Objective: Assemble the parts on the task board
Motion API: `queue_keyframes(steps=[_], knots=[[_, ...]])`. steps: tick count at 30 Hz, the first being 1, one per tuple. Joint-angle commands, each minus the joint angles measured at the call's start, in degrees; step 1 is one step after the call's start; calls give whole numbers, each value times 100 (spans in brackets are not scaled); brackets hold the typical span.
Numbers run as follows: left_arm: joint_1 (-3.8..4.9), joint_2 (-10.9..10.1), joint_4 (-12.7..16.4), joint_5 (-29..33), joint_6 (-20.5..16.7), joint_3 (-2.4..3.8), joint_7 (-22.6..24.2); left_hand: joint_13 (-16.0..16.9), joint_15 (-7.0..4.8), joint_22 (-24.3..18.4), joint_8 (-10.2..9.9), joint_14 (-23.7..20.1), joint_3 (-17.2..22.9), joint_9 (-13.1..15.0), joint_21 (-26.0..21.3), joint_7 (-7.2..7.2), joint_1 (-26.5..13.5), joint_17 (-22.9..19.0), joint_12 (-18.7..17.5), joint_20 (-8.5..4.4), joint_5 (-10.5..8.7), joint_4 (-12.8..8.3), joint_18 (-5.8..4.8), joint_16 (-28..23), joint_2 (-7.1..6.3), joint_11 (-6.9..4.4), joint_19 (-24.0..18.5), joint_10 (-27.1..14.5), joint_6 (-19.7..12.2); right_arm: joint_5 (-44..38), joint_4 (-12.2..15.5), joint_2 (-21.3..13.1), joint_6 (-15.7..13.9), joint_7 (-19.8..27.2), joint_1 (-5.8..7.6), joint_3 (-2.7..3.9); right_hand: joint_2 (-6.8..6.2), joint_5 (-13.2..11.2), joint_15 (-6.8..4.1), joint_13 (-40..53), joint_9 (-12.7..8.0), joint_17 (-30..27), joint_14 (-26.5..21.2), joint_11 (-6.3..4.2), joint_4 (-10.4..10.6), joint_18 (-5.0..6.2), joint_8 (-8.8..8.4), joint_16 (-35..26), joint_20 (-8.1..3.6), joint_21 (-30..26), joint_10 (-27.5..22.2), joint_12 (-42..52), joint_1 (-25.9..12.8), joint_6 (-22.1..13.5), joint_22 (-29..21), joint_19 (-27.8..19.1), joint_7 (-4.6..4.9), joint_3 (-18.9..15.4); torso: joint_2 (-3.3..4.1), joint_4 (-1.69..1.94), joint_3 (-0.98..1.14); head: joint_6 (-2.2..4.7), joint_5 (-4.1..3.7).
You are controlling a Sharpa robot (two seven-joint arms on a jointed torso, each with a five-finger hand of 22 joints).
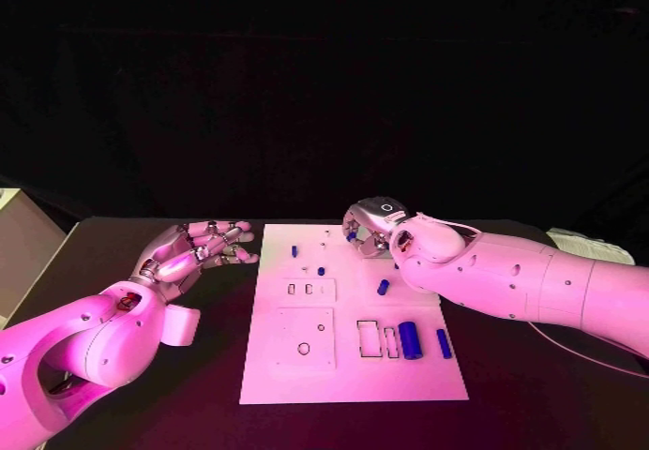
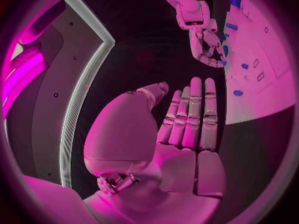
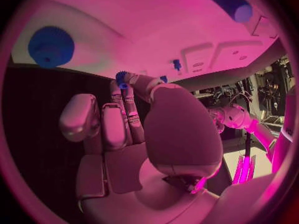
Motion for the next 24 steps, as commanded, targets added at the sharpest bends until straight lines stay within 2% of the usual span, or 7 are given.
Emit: queue_keyframes(steps=[1,6,7,11,18,24], knots=[[-2,13,11,-34,124,4,20,10,0,9,-5,-52,43,9,1,56,-2,6,-19,17,1,3,54,36,-40,21,-35,0,-3,-83,-97,128,-317,-179,6,7,120,4,-30,243,11,-2,133,-345,-54,-76,5,33,-43,29,386,28,82,-2,9,-7,28,8,11,12,-5,13,-7],[-2,26,10,-39,130,4,18,10,1,10,-5,-61,46,10,2,55,3,8,-19,19,0,-2,54,41,-42,22,-39,-3,-5,-72,-333,385,-384,-185,8,11,111,28,-22,251,27,-1,133,-332,-71,-80,-6,40,-41,43,362,2,70,-36,30,-7,41,23,17,19,-9,17,-13],[-2,29,11,-40,131,4,18,10,1,10,-5,-61,46,10,2,55,3,8,-19,19,0,-2,54,41,-42,22,-39,-3,-5,-67,-382,431,-395,-183,8,11,111,28,-22,251,27,-1,133,-332,-71,-80,-6,40,-41,43,362,2,70,-36,30,-7,41,23,16,27,-16,16,-18],[-2,39,7,-46,136,5,16,10,1,10,-5,-61,46,10,2,55,3,8,-19,19,0,-2,54,41,-42,22,-39,-3,-5,-55,-527,559,-440,-185,5,12,108,34,-18,254,34,5,135,-326,-76,-82,-11,46,-39,46,350,-10,62,-51,35,-8,47,29,21,44,-17,9,-10],[-2,39,-2,-55,138,5,12,10,1,10,-5,-61,46,10,2,55,3,8,-19,19,0,-2,54,41,-42,22,-39,-3,-5,-59,-632,642,-481,-209,3,16,107,41,-15,257,40,6,135,-322,-81,-82,-14,50,-38,48,345,-17,57,-60,38,-9,51,33,16,92,-61,-1,-30],[-1,33,4,-57,141,5,8,10,2,10,-6,-70,48,10,2,56,6,10,-19,20,-1,-5,54,46,-44,23,-43,-5,-6,-88,-721,696,-475,-193,3,18,105,43,-14,258,42,20,138,-322,-82,-86,-14,58,-37,63,344,-19,55,-62,58,-5,52,34,35,82,-56,20,-19]])
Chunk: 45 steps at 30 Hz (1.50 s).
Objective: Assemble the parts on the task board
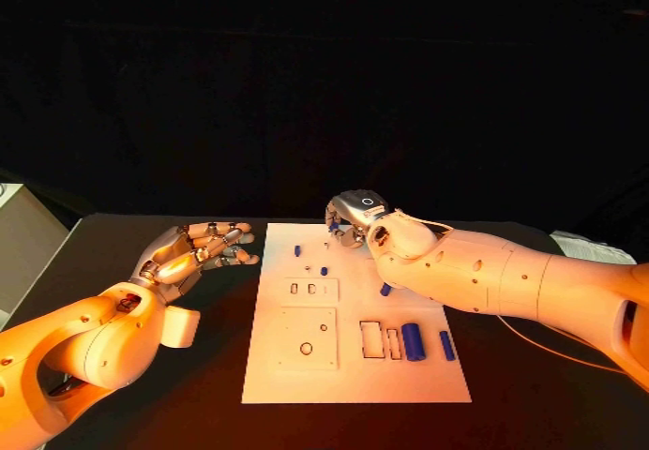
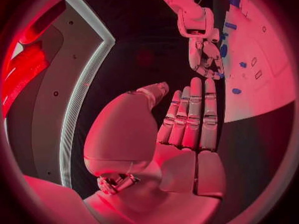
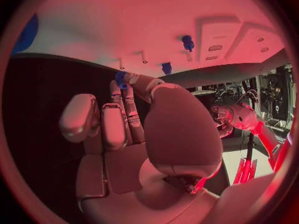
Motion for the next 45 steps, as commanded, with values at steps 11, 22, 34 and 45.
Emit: queue_keyframes(steps=[11,22,34,45], knots=[[0,2,17,-46,126,4,11,6,4,6,-6,-38,33,6,2,36,6,7,-19,2,-2,8,54,29,-46,25,-29,-8,13,-89,-171,98,58,6,-3,4,98,23,-13,261,11,30,140,-319,-43,-88,-14,46,-36,47,346,-20,50,-22,33,-3,12,-7,32,14,-1,8,14],[2,7,35,-50,125,5,2,6,6,6,-8,-45,33,6,2,38,5,8,-19,3,-3,8,54,32,-48,26,-32,-11,11,17,-282,164,174,48,-14,0,89,18,-11,266,19,30,141,-317,-45,-87,-12,49,-34,41,347,-23,38,-24,25,-7,13,-12,53,13,1,-33,43],[2,10,28,-51,122,5,1,6,6,6,-8,-45,33,6,2,38,5,8,-19,3,-3,8,54,32,-48,26,-32,-11,11,57,-260,161,214,68,-16,0,85,17,-9,271,26,32,141,-316,-47,-88,-12,53,-33,47,347,-27,28,-28,33,-7,14,-15,61,2,0,-49,51],[2,12,23,-51,121,5,0,6,6,6,-8,-45,33,6,2,38,5,8,-19,3,-3,8,54,32,-48,26,-32,-11,11,58,-304,215,195,89,-17,-1,79,17,-6,276,35,30,141,-312,-47,-88,-17,56,-30,47,336,-40,11,-43,35,-10,16,-18,67,11,-6,-49,39]])
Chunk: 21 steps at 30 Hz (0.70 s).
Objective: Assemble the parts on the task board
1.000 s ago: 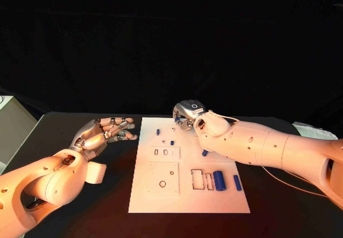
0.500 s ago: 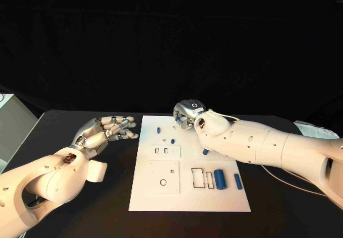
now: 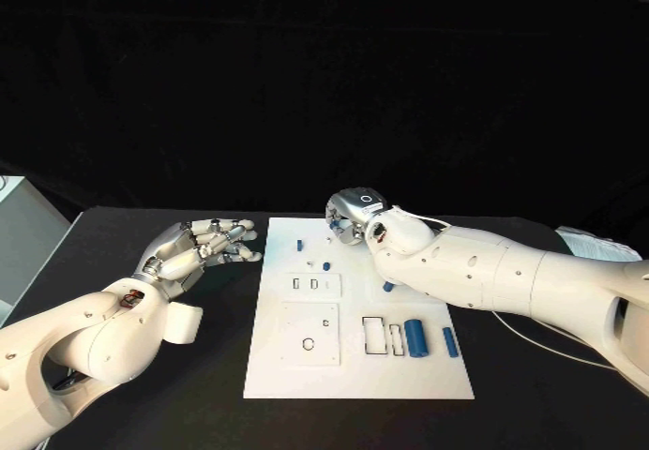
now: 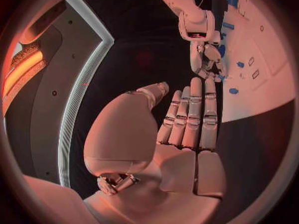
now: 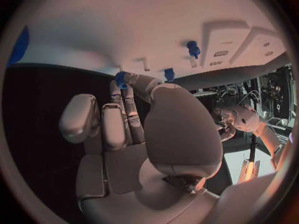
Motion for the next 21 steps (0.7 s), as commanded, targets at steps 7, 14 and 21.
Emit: queue_keyframes(steps=[7,14,21], knots=[[1,28,9,-34,114,5,24,9,10,9,-9,-70,39,9,3,41,8,15,-19,8,-3,3,55,51,-50,30,-46,-20,6,86,-256,126,68,102,-10,-5,73,9,15,280,35,5,137,-280,-32,-90,-59,42,-13,26,251,-62,-29,-136,21,-20,41,21,9,1,-8,-19,-14],[1,35,4,-35,118,6,21,9,10,9,-9,-70,39,9,3,41,8,15,-19,8,-3,3,55,51,-50,30,-46,-20,6,116,-302,163,124,157,-13,-7,42,-1,31,283,49,2,135,-262,-35,-91,-84,50,0,29,205,-86,-64,-185,29,-27,55,18,11,-2,-8,-23,-15],[1,38,-3,-36,120,6,18,9,10,9,-9,-70,39,9,3,41,8,15,-19,8,-3,3,55,51,-50,30,-46,-20,6,176,-361,176,204,224,-13,-10,-65,-21,97,241,67,-57,107,-185,8,-82,-205,39,55,-11,-48,-111,-191,-386,2,-73,118,44,16,-5,-7,-29,-15]])
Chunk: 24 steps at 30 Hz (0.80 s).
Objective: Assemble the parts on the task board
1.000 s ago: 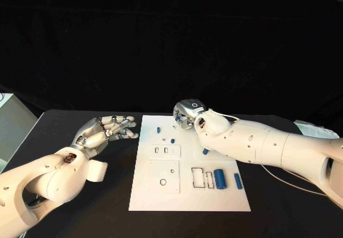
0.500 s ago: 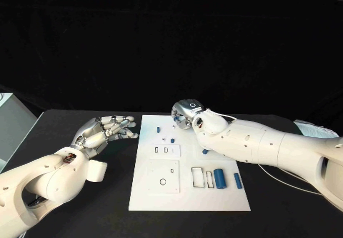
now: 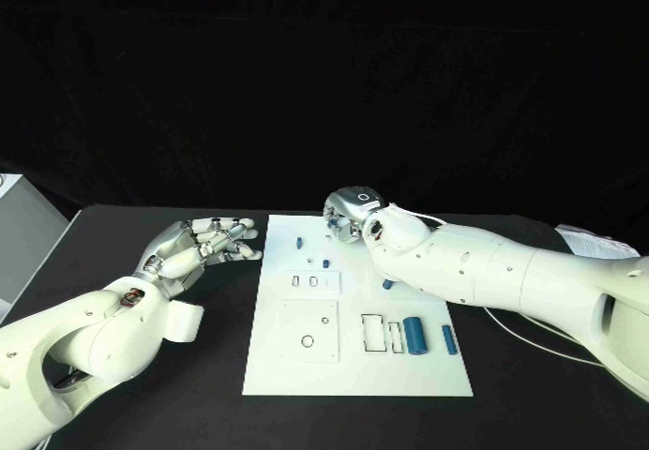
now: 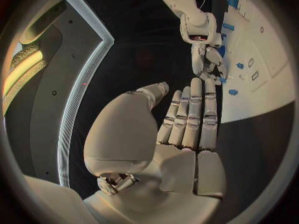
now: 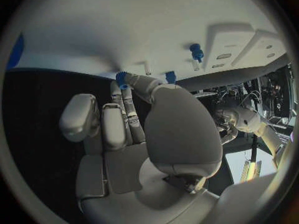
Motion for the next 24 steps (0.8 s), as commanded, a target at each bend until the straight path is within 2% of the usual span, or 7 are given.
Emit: queue_keyframes(steps=[1,4,6,9,15,22,24], knots=[[1,13,2,-30,113,5,24,9,-22,5,-9,-38,39,9,4,41,8,5,-19,8,-3,3,55,13,-50,30,-46,-20,6,64,-55,0,125,80,-3,-4,-78,-11,38,236,10,-26,108,-88,28,-81,-40,14,16,-17,34,-14,-101,-59,-22,-34,11,28,5,-6,1,-3,0],[1,12,-1,-30,114,5,22,9,-22,5,-9,-38,39,9,4,41,8,5,-19,8,-3,3,55,13,-50,30,-46,-20,6,84,-61,-14,48,108,-3,-5,-233,18,104,142,3,-181,57,-14,102,-41,-167,-67,73,-210,-292,-23,-249,-259,-243,-124,53,-38,7,-10,4,6,1],[1,12,-4,-30,116,5,20,9,-22,5,-9,-38,39,9,4,41,8,5,-19,8,-3,3,55,13,-50,30,-46,-20,6,93,-33,-45,-56,123,-3,-6,-317,-114,138,32,-11,-353,10,30,134,12,-295,-159,117,-442,-668,-16,-268,-469,-503,-215,72,-176,6,-6,3,7,2],[1,13,-9,-30,120,5,18,9,-22,5,-9,-38,39,9,4,41,8,5,-19,8,-3,3,55,13,-50,30,-46,-20,6,97,37,-105,-176,126,-3,-6,-300,-128,157,-58,-46,-476,-20,51,147,50,-399,-227,143,-625,-971,-8,-182,-608,-696,-265,39,-429,5,-2,5,8,5],[0,4,-25,-30,120,5,16,10,-18,7,-11,-58,41,9,7,46,5,12,-17,13,-5,3,56,32,-51,34,-58,-27,1,89,296,-300,-346,76,-3,-5,-239,-43,167,-104,-79,-536,-25,66,173,60,-461,-249,156,-704,-1070,7,-46,-636,-759,-259,29,-702,8,-11,13,16,13],[0,-11,-62,-27,130,5,20,10,-18,7,-11,-58,41,9,7,46,5,12,-17,13,-5,3,56,32,-51,34,-58,-27,1,169,858,-763,-463,2,2,37,-228,45,163,-113,-98,-588,-35,58,219,63,-486,-273,155,-731,-1040,29,-13,-623,-775,-246,33,-842,4,-40,25,72,9],[0,-18,-85,-25,132,5,24,10,-18,7,-11,-58,41,9,7,46,5,12,-17,13,-5,3,56,32,-51,34,-58,-27,1,327,1075,-967,-476,-4,8,70,-215,74,126,-51,-110,-594,-34,5,287,59,-498,-273,132,-710,-731,158,-27,-597,-735,-217,59,-844,4,-54,36,93,-9]])
